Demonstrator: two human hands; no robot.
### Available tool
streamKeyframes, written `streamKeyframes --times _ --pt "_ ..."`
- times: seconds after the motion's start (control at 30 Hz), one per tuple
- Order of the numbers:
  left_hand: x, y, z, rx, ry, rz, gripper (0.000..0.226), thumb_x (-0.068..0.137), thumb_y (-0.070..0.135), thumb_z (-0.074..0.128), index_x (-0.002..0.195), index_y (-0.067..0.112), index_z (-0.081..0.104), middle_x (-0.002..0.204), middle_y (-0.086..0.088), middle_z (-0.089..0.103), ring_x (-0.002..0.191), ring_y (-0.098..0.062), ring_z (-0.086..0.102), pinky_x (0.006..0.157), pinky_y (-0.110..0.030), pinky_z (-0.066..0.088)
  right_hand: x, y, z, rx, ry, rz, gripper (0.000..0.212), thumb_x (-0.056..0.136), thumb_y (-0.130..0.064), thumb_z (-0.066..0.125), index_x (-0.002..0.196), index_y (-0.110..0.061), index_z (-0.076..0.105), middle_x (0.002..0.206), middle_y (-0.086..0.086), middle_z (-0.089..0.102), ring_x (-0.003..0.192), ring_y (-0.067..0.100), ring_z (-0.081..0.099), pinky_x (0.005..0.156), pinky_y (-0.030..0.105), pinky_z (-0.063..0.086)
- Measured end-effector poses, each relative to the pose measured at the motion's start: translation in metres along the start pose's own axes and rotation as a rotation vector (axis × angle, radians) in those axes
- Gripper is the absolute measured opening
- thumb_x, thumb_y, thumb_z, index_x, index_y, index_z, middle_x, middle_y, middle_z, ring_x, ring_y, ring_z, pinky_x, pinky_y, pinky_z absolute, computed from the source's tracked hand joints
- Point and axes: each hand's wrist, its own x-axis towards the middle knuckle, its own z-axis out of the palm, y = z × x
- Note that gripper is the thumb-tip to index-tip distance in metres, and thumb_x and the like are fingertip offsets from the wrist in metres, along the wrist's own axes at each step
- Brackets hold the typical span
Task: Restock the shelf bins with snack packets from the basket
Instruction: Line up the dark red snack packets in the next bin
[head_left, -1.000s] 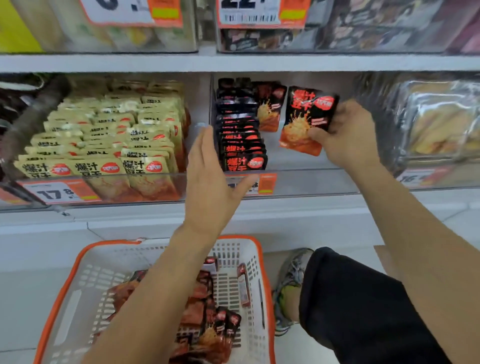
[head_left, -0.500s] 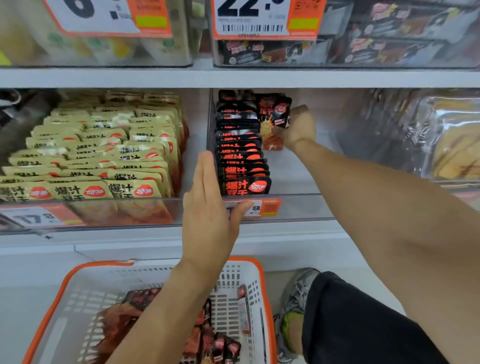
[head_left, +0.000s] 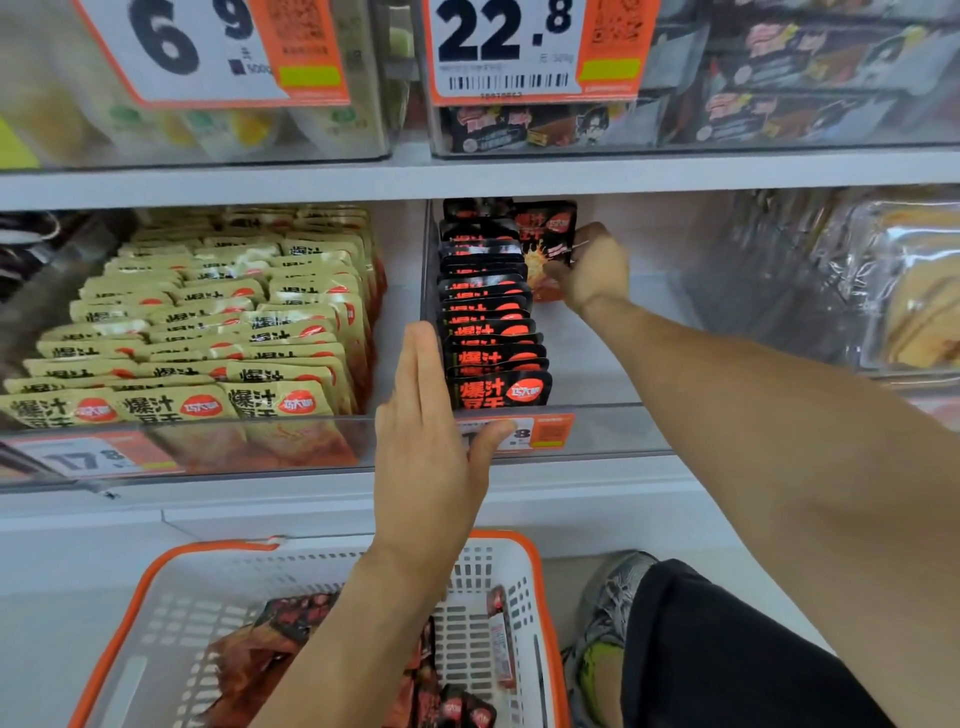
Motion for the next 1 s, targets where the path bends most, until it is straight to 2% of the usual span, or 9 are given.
streamKeyframes --times 0.23,0.37,0.47,0.57,0.63,0.73,0.8,0.9,1.0 --pt "0.000 -0.002 -0.002 0.010 -0.035 -0.009 0.099 0.086 0.051 0.064 0.157 0.008 0.011 0.163 -0.010 0.021 0.144 -0.020 0.023 0.104 -0.034 0.032 -0.006 0.001 -0.018 0.061 -0.068 0.061 0.064 0.077 -0.030 0.085 0.127 -0.006 0.053 0.122 0.012 0.062 0.108 0.027 0.062 0.091 0.033 0.050" --pt "0.002 0.000 -0.009 -0.073 -0.086 -0.011 0.097 0.087 0.046 0.069 0.157 0.008 0.014 0.163 -0.008 0.020 0.147 -0.017 0.021 0.112 -0.032 0.028 -0.034 -0.007 -0.064 0.075 -0.103 -0.028 0.037 0.083 -0.015 0.080 0.113 -0.001 0.062 0.105 0.015 0.069 0.095 0.025 0.065 0.090 0.039 0.053" --pt "-0.008 -0.005 -0.021 -0.221 0.089 0.013 0.069 0.089 0.022 0.073 0.146 0.007 0.038 0.150 -0.009 0.037 0.142 -0.021 0.034 0.115 -0.037 0.034 -0.090 -0.019 -0.105 0.055 -0.095 -0.227 0.012 0.085 -0.011 0.074 0.095 -0.012 0.067 0.088 0.004 0.071 0.071 0.008 0.064 0.074 0.023 0.055" --pt "-0.048 -0.022 -0.026 -0.274 0.222 0.056 0.035 0.091 0.007 0.064 0.124 0.007 0.053 0.126 0.001 0.047 0.118 -0.012 0.047 0.102 -0.022 0.039 -0.169 -0.033 -0.126 0.135 -0.197 -0.383 0.014 0.083 -0.009 0.074 0.087 -0.020 0.065 0.078 -0.006 0.067 0.063 0.007 0.061 0.060 0.011 0.046" --pt "-0.088 -0.046 -0.018 -0.270 0.075 -0.043 0.026 0.093 0.008 0.060 0.116 0.016 0.052 0.117 0.012 0.044 0.102 -0.006 0.047 0.087 -0.017 0.040 -0.217 -0.034 -0.116 0.160 -0.424 -0.431 0.017 0.083 -0.009 0.076 0.086 -0.021 0.065 0.076 -0.008 0.066 0.063 0.009 0.060 0.058 0.011 0.044" --pt "-0.162 -0.099 0.005 -0.162 -0.319 -0.321 0.025 0.095 0.013 0.058 0.108 0.031 0.048 0.111 0.012 0.047 0.093 -0.014 0.056 0.077 -0.030 0.045 -0.273 -0.019 -0.064 0.048 -0.845 -0.384 0.012 0.088 -0.017 0.073 0.097 -0.019 0.066 0.087 -0.009 0.067 0.069 0.006 0.062 0.062 0.019 0.049" --pt "-0.210 -0.133 0.015 -0.033 -0.562 -0.485 0.025 0.094 0.016 0.055 0.118 0.025 0.054 0.120 0.004 0.052 0.103 -0.023 0.058 0.087 -0.037 0.048 -0.303 0.005 -0.014 -0.078 -1.043 -0.324 0.015 0.091 -0.019 0.067 0.106 -0.017 0.064 0.094 -0.004 0.067 0.077 0.005 0.061 0.072 0.026 0.050" --pt "-0.267 -0.168 0.021 0.151 -0.876 -0.656 0.039 0.093 0.025 0.055 0.130 0.015 0.050 0.129 -0.005 0.051 0.121 -0.027 0.050 0.097 -0.035 0.044 -0.346 0.045 0.062 -0.258 -1.256 -0.208 0.019 0.095 -0.018 0.062 0.112 -0.012 0.057 0.100 0.015 0.067 0.090 0.029 0.063 0.083 0.047 0.053" --pt "-0.300 -0.186 0.019 0.170 -0.934 -0.752 0.041 0.091 0.027 0.057 0.129 0.015 0.048 0.137 -0.007 0.045 0.133 -0.029 0.038 0.103 -0.039 0.041 -0.385 0.075 0.118 -0.314 -1.350 -0.067 0.011 0.095 -0.017 0.063 0.101 -0.011 0.055 0.085 0.015 0.057 0.072 0.033 0.053 0.064 0.044 0.043"
